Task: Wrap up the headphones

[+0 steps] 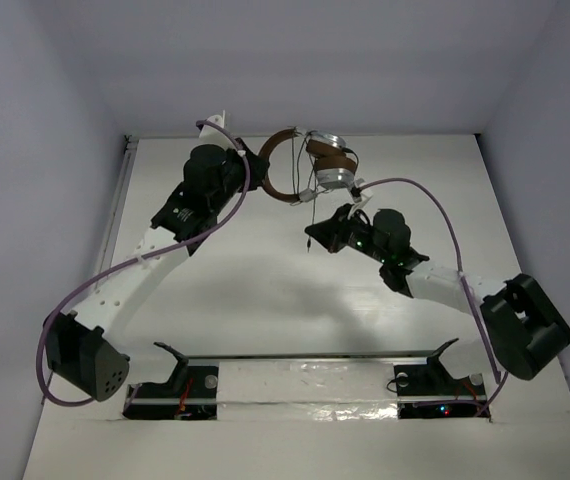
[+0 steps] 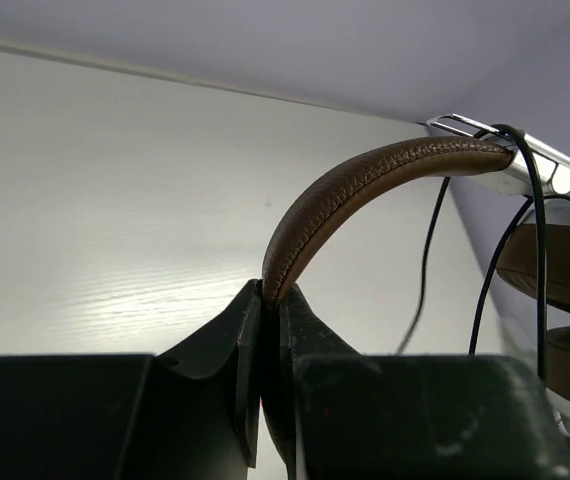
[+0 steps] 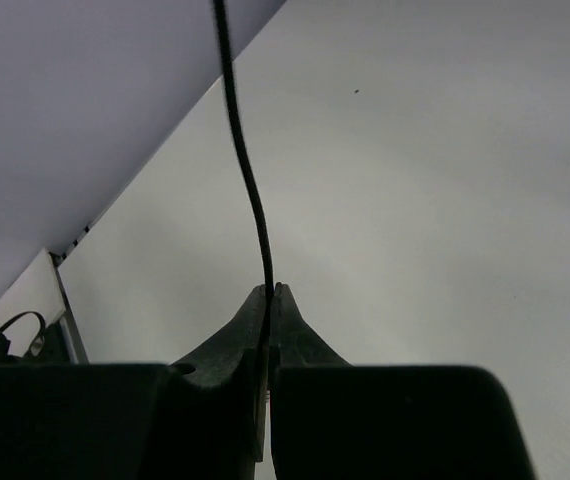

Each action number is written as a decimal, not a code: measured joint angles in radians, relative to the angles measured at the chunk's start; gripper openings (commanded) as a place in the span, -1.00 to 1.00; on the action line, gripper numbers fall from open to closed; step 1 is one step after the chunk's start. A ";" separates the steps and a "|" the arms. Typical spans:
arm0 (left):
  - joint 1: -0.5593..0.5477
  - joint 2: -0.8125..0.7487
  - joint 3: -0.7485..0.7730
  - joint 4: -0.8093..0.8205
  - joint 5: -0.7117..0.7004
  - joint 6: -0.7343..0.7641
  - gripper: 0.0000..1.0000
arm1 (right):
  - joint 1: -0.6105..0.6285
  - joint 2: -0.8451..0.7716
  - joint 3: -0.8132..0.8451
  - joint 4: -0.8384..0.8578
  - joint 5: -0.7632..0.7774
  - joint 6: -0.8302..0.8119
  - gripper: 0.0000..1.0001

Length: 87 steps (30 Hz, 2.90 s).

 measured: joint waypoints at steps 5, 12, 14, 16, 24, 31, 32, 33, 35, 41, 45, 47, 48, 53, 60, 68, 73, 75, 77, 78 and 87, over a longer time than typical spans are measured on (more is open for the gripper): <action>0.020 0.064 0.049 -0.035 -0.109 0.042 -1.00 | 0.034 -0.083 -0.015 -0.051 0.021 0.014 -1.00; 0.057 0.109 0.082 -0.086 -0.129 0.073 -1.00 | 0.082 -0.109 -0.027 -0.110 0.069 0.030 -1.00; 0.063 0.131 0.103 -0.109 -0.143 0.086 -1.00 | 0.132 -0.096 -0.024 -0.132 0.097 0.030 -1.00; 0.063 0.157 0.117 -0.127 -0.152 0.101 -1.00 | 0.196 -0.084 -0.007 -0.168 0.119 0.029 -1.00; 0.044 0.200 0.068 -0.117 -0.191 0.102 -1.00 | 0.272 -0.082 0.077 -0.260 0.132 0.038 -1.00; -0.031 0.201 -0.094 0.023 -0.245 0.055 -1.00 | 0.275 -0.082 0.104 -0.249 0.106 0.134 -1.00; -0.042 0.203 -0.115 0.036 -0.254 0.049 -1.00 | 0.275 -0.082 0.104 -0.241 0.109 0.154 -1.00; -0.052 0.204 -0.134 0.049 -0.261 0.043 -1.00 | 0.275 -0.081 0.104 -0.232 0.115 0.171 -1.00; -0.071 0.204 -0.174 0.077 -0.267 0.026 -1.00 | 0.275 -0.081 0.103 -0.204 0.146 0.212 -1.00; -0.092 0.204 -0.248 0.161 -0.274 -0.020 -1.00 | 0.276 -0.081 0.103 -0.145 0.287 0.293 -1.00; -0.104 0.204 -0.256 0.189 -0.288 -0.035 -1.00 | 0.282 -0.051 0.103 -0.093 0.397 0.320 -1.00; -0.115 0.204 -0.260 0.199 -0.292 -0.039 -1.00 | 0.283 -0.026 0.103 -0.066 0.452 0.337 -1.00; -0.120 0.204 -0.263 0.204 -0.292 -0.040 -1.00 | 0.285 -0.012 0.103 -0.051 0.477 0.346 -1.00; -0.135 0.204 -0.279 0.208 -0.290 -0.045 -1.00 | 0.288 0.025 0.091 0.013 0.594 0.407 -1.00; -0.135 0.204 -0.281 0.226 -0.256 -0.070 -1.00 | 0.289 0.025 0.057 0.094 0.758 0.478 -1.00; -0.135 0.190 -0.313 0.265 -0.218 -0.124 -1.00 | 0.293 0.025 0.045 0.105 0.917 0.517 -1.00; -0.141 0.190 -0.313 0.280 -0.215 -0.140 -1.00 | 0.305 0.028 0.047 0.101 1.004 0.527 -1.00; -0.150 0.190 -0.313 0.279 -0.222 -0.140 -1.00 | 0.315 0.041 0.059 0.097 1.041 0.523 -1.00; -0.161 0.190 -0.312 0.275 -0.240 -0.140 -1.00 | 0.326 0.064 0.076 0.092 1.082 0.512 -1.00; -0.165 0.190 -0.310 0.270 -0.247 -0.139 -1.00 | 0.332 0.076 0.084 0.088 1.100 0.506 -1.00; -0.179 0.224 -0.267 0.201 -0.336 -0.114 -1.00 | 0.347 0.181 0.145 0.063 1.229 0.469 -1.00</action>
